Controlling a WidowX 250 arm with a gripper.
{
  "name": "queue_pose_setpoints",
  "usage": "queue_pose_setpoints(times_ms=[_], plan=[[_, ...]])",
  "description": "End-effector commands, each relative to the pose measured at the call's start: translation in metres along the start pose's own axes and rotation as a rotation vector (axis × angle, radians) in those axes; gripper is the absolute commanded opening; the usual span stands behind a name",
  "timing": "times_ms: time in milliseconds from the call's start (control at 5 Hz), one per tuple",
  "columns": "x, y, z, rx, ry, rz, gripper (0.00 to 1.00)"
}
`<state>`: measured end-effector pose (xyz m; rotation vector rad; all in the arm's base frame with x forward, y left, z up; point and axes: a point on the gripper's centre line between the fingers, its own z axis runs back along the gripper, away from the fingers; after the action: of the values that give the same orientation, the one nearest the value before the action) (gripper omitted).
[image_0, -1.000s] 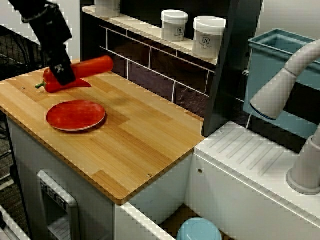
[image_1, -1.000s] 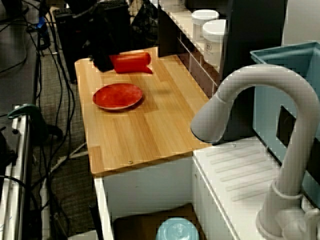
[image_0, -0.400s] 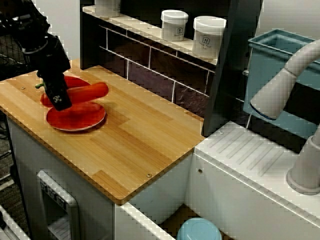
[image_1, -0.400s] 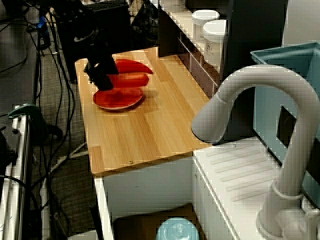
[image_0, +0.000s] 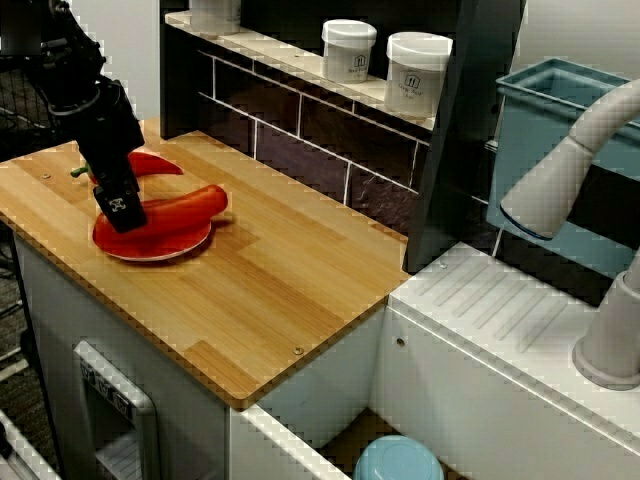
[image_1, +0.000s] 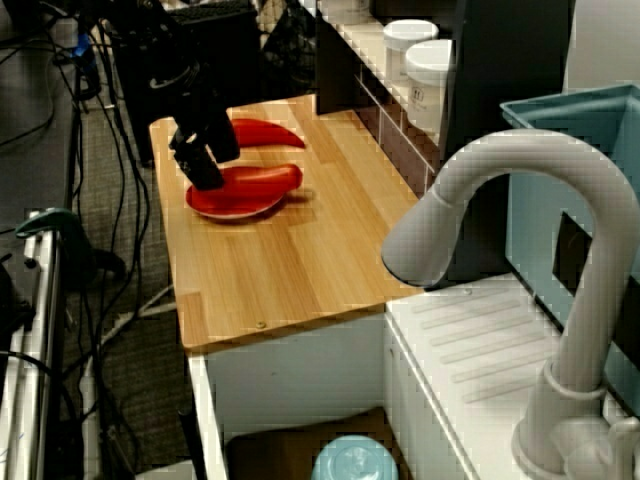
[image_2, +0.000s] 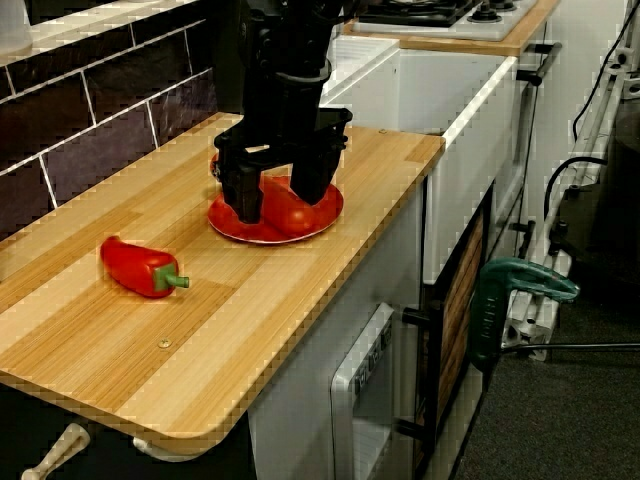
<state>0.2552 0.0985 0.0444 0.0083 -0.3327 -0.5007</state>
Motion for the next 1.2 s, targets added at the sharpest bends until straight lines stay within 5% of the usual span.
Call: queue_pose_setpoints(times_ms=[0, 600, 1000], plan=[[-0.002, 0.015, 0.018, 0.019, -0.020, 0.007, 1.00], [-0.017, 0.071, 0.049, 0.024, -0.055, 0.130, 1.00], [-0.020, 0.094, 0.043, 0.108, -0.068, 0.205, 1.00]])
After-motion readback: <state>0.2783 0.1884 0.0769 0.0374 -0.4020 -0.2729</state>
